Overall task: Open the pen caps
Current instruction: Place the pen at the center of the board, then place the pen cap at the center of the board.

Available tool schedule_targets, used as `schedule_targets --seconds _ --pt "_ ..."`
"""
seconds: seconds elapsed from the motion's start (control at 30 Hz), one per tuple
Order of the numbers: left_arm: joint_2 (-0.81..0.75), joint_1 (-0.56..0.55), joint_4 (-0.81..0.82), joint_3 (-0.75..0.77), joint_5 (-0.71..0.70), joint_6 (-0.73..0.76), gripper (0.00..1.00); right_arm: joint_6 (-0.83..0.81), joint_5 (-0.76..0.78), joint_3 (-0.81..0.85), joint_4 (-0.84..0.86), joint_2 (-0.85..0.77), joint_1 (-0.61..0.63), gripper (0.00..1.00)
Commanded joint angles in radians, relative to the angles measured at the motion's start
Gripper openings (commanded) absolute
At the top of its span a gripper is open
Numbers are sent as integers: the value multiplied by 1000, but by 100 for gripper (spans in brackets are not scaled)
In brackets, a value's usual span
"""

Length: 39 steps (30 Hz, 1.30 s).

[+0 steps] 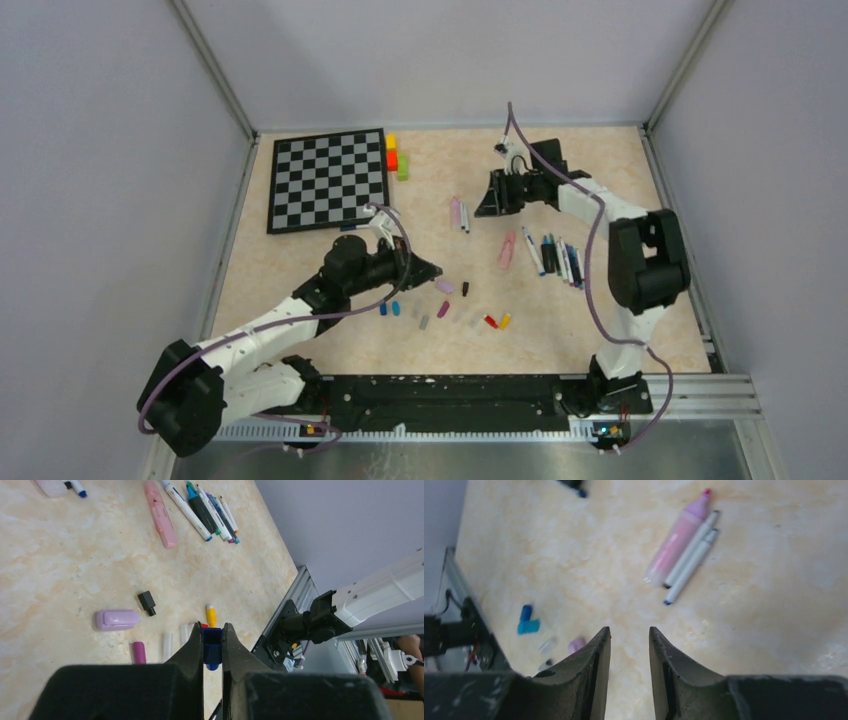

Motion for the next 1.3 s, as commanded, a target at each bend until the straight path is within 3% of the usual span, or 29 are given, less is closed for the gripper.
schedule_targets --seconds 0.0,0.13,0.33,0.5,0.8,1.27 --pt "63 -57 -52 79 75 17 0 -405 -426 -49 -231 -220 -61 33" --pt "193 -208 -173 196 -46 96 0 -592 -545 -189 -337 -360 -135 33" --pt "445 -336 -394 417 -285 81 0 -575 -487 -421 -191 -544 -192 32" --pt "608 -361 -497 525 -440 -5 2 -536 -499 -468 -137 -589 -266 31" --pt "824 -362 -678 750 -550 -38 3 -538 -509 -460 -163 -559 -336 31" --pt "874 -361 -697 792 -541 -46 27 -558 -520 -451 -189 -543 -336 31"
